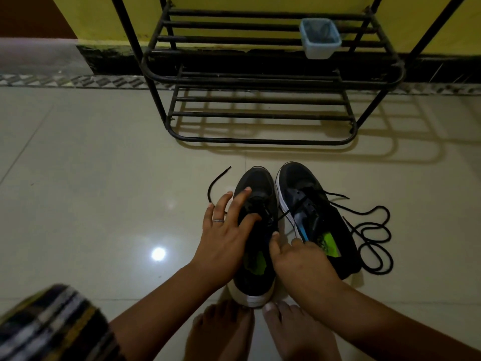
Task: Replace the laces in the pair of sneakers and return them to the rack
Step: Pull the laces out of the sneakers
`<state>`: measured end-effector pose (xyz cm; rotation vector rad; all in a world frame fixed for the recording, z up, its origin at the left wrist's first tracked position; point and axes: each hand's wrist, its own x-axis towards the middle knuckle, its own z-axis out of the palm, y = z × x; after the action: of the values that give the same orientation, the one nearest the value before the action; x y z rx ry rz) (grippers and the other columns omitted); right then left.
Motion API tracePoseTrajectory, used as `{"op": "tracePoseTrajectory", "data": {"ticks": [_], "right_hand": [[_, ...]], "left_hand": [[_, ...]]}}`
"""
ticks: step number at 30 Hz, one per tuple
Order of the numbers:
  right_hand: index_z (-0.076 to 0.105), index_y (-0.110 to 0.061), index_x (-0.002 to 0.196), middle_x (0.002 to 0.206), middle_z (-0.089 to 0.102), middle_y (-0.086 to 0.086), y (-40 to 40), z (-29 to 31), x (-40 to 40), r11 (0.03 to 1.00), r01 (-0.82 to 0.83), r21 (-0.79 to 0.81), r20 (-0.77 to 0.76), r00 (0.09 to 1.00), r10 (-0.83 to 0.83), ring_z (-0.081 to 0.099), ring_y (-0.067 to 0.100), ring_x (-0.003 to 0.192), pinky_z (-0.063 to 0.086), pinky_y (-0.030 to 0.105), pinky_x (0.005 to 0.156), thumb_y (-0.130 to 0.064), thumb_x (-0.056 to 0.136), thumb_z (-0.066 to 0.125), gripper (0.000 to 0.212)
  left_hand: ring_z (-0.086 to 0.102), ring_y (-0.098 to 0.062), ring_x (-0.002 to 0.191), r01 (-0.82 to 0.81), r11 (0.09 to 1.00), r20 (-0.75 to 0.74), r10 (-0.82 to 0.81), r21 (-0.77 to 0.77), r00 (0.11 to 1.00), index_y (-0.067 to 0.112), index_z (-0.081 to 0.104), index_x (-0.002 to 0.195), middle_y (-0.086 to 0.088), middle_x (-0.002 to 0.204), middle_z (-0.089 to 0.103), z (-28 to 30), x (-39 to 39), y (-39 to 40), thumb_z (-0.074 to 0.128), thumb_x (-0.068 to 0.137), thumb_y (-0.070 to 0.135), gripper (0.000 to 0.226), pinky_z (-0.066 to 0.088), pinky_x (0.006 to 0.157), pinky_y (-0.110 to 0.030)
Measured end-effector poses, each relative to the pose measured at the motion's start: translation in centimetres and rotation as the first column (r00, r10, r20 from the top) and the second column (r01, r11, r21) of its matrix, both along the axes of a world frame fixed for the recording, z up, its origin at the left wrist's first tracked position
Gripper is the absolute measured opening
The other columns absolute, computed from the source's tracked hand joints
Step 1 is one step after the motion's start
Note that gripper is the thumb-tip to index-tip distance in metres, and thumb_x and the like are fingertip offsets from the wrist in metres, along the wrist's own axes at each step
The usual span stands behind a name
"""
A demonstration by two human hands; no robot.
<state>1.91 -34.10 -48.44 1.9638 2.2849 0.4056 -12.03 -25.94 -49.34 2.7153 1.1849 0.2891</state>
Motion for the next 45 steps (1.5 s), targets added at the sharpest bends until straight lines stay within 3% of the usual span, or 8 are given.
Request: {"op": "tracePoseTrajectory", "data": {"ticks": [8, 14, 22, 27, 31, 36, 39, 45], "right_hand": [[0.073, 0.004, 0.091, 0.046, 0.058, 0.010, 0.0, -0.1, -0.2, 0.998, 0.017, -0.059, -0.013, 1.000, -0.018, 0.055, 0.024, 0.040, 0.044, 0.026, 0.041, -0.009, 0.065, 0.035, 0.048], [0.072, 0.007, 0.090, 0.049, 0.059, 0.012, -0.4, -0.4, -0.6, 0.998, -0.009, -0.062, -0.012, 1.000, 0.008, 0.055, 0.025, 0.041, 0.044, 0.025, 0.043, -0.008, 0.068, 0.030, 0.049], [0.067, 0.003, 0.056, 0.042, 0.051, 0.013, 0.1, -0.2, -0.7, 0.982, -0.013, -0.191, -0.076, 0.997, -0.001, 0.049, 0.027, 0.035, 0.041, 0.026, 0.038, -0.011, 0.041, 0.064, 0.021], [0.074, 0.002, 0.082, 0.050, 0.060, 0.010, 0.1, -0.8, -0.6, 0.998, -0.024, -0.054, 0.001, 1.000, 0.024, 0.055, 0.023, 0.040, 0.043, 0.023, 0.043, -0.007, 0.065, 0.032, 0.046], [0.074, 0.001, 0.082, 0.050, 0.060, 0.011, 0.1, -1.0, -0.6, 0.999, -0.026, -0.042, 0.045, 0.999, 0.027, 0.056, 0.024, 0.041, 0.044, 0.024, 0.042, -0.007, 0.065, 0.031, 0.046], [0.073, 0.001, 0.084, 0.050, 0.060, 0.011, 0.0, -1.3, -0.5, 0.999, -0.041, -0.003, 0.083, 0.996, 0.041, 0.055, 0.024, 0.040, 0.044, 0.024, 0.043, -0.006, 0.066, 0.030, 0.047], [0.073, 0.001, 0.085, 0.050, 0.060, 0.011, 0.0, -1.5, -0.3, 0.998, -0.061, 0.028, 0.085, 0.995, 0.059, 0.056, 0.024, 0.041, 0.044, 0.024, 0.043, -0.006, 0.065, 0.031, 0.047], [0.074, -0.001, 0.078, 0.044, 0.057, 0.008, 0.4, -0.5, 0.0, 0.996, -0.065, -0.056, 0.025, 0.997, 0.067, 0.052, 0.022, 0.034, 0.042, 0.022, 0.040, -0.015, 0.038, 0.073, 0.042]], "left_hand": [[0.037, -0.044, 0.130, 0.075, 0.993, -0.048, -0.071, 0.094, 0.996, 0.021, 0.064, 0.089, -0.013, 0.131, 0.053, 0.6, 0.1, -0.3, 0.085, 0.052, 0.027, 0.044, 0.035, 0.098, -0.061], [0.040, -0.028, 0.119, 0.186, 0.974, 0.050, -0.194, 0.126, 0.980, 0.019, 0.059, 0.095, -0.007, 0.113, 0.059, 0.9, 0.1, -1.3, 0.042, 0.076, 0.029, 0.027, 0.041, 0.097, -0.042], [0.046, -0.002, 0.077, 0.143, 0.936, 0.408, 0.001, -0.322, 0.913, 0.030, 0.042, 0.079, 0.016, 0.074, 0.048, 3.8, 0.0, -1.9, 0.055, 0.081, 0.027, 0.014, 0.038, 0.069, -0.018], [0.063, -0.009, 0.073, 0.120, 0.743, 0.664, 0.497, -0.658, 0.559, 0.013, 0.057, 0.086, 0.003, 0.075, 0.063, 6.5, -0.5, -0.4, 0.056, 0.091, 0.019, 0.008, 0.052, 0.070, -0.020], [0.056, -0.008, 0.060, 0.133, 0.683, 0.672, 0.631, -0.718, 0.387, 0.021, 0.059, 0.115, 0.006, 0.076, 0.068, 7.4, -1.5, 1.3, 0.043, 0.097, 0.006, 0.028, 0.049, 0.067, -0.017], [0.057, -0.003, 0.070, 0.034, 0.827, 0.648, 0.414, -0.562, 0.639, 0.035, 0.027, 0.143, 0.019, 0.146, 0.034, 6.8, -2.4, 1.8, 0.041, 0.095, -0.005, 0.064, 0.048, 0.068, -0.014], [0.062, -0.013, 0.097, -0.118, 0.890, 0.451, 0.332, -0.440, 0.828, 0.047, 0.009, 0.144, 0.025, 0.152, -0.006, 5.5, -3.1, 2.3, 0.045, 0.094, 0.001, 0.077, 0.051, 0.073, -0.020], [0.035, -0.037, 0.133, -0.403, 0.814, -0.100, 0.399, -0.418, 0.911, 0.024, 0.012, 0.150, -0.015, 0.158, 0.003, 3.2, -4.0, 2.2, 0.051, 0.094, 0.036, 0.070, 0.035, 0.104, -0.041]]}}
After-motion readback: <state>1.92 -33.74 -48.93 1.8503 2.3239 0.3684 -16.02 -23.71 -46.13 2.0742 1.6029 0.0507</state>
